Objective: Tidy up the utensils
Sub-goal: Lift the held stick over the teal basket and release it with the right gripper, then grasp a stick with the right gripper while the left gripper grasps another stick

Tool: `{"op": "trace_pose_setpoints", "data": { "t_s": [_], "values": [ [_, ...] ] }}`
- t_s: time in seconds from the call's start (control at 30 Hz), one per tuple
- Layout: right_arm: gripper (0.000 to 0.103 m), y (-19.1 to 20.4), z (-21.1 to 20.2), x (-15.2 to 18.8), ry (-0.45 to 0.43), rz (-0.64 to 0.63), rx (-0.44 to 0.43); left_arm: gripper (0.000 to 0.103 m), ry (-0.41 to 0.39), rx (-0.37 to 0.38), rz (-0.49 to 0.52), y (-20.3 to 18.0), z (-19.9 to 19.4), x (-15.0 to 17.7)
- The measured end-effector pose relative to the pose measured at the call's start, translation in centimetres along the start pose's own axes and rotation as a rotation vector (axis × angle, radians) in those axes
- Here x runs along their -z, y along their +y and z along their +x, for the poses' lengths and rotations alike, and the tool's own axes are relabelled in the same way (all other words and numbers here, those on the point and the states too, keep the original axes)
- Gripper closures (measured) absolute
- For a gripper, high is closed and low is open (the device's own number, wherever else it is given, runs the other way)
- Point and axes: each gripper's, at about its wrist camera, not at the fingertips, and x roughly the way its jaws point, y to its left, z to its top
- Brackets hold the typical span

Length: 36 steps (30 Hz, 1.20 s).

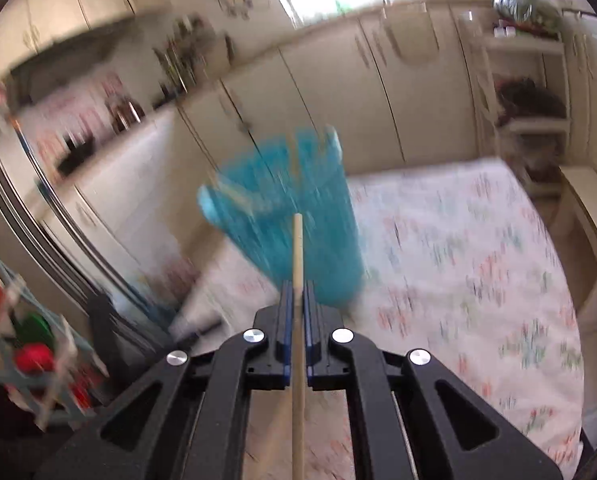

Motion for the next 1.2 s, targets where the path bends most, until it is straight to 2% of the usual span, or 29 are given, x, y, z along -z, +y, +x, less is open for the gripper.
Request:
{"op": "trace_pose_setpoints", "data": {
  "t_s": [0.1,0.2,0.27,0.37,0.5,0.7,0.77,0.8,0.83,1.0,1.1,1.2],
  "values": [
    [0.097,1.7,-0.9,-4.9,-0.181,-0.01,-0.04,0.028,0.002,0.003,-0.002,-0.1,0.1,0.0],
    [0.097,3.2,0.6,-8.9,-0.319,-0.016,-0.051,0.028,0.003,0.01,-0.005,0.1,0.1,0.1],
    [0.097,3.6,2.5,-10.5,-0.363,-0.016,-0.054,0.027,0.005,0.015,-0.008,0.0,0.2,0.1],
    [0.097,3.7,5.2,-11.7,-0.41,-0.03,-0.001,0.028,0.007,0.025,-0.01,0.1,0.2,0.0],
    [0.096,2.6,8.1,-11.1,-0.347,-0.007,0.053,0.027,0.007,0.039,-0.016,0.3,0.2,0.0],
    [0.096,1.8,8.0,-8.5,-0.262,-0.053,0.069,0.028,0.004,0.046,-0.021,0.4,0.1,0.0],
    [0.091,1.8,8.0,-7.8,-0.221,-0.065,0.064,0.028,0.004,0.044,-0.023,0.5,0.1,0.0],
    [0.083,1.6,7.9,-7.5,-0.214,-0.068,0.065,0.028,0.005,0.042,-0.024,0.5,0.1,-0.1],
    [0.079,1.5,7.6,-7.1,-0.213,-0.066,0.066,0.027,0.005,0.039,-0.025,0.5,0.1,-0.1],
    [0.076,0.8,3.5,-3.7,-0.202,-0.022,0.071,0.027,0.006,0.025,-0.03,0.6,0.2,-0.1],
    [0.074,1.1,2.7,0.2,-0.107,-0.029,0.08,0.027,0.007,0.018,-0.032,0.5,0.2,-0.1],
    [0.081,1.6,4.3,3.6,0.062,-0.048,0.112,0.027,0.01,0.01,-0.03,0.5,0.2,-0.1]
  ]
}}
